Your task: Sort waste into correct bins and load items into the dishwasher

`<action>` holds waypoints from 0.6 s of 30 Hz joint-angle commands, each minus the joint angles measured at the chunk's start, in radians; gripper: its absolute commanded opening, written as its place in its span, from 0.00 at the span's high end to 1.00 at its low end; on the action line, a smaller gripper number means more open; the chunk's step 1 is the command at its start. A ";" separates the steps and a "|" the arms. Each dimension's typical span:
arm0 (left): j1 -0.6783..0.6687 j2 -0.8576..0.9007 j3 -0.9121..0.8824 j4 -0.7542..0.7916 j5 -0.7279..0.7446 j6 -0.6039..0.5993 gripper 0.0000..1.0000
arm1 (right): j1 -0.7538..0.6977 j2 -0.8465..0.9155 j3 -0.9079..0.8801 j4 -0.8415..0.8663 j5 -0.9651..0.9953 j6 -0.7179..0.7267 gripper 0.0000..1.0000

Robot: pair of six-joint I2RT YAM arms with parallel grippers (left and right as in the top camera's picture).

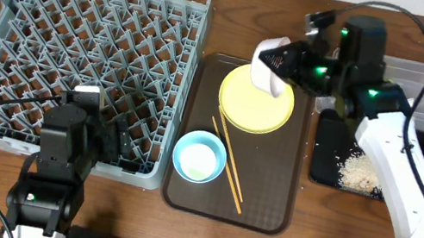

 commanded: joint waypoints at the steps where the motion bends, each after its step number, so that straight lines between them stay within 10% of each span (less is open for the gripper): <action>1: 0.001 -0.001 0.023 0.002 -0.002 -0.009 0.11 | 0.073 0.003 0.051 -0.074 0.333 -0.346 0.99; 8: 0.001 -0.001 0.023 0.001 -0.002 -0.009 0.11 | 0.205 0.077 0.049 -0.129 0.605 -0.652 0.99; 18: 0.001 0.000 0.023 0.001 -0.002 -0.009 0.11 | 0.274 0.315 0.049 -0.130 0.643 -0.662 0.99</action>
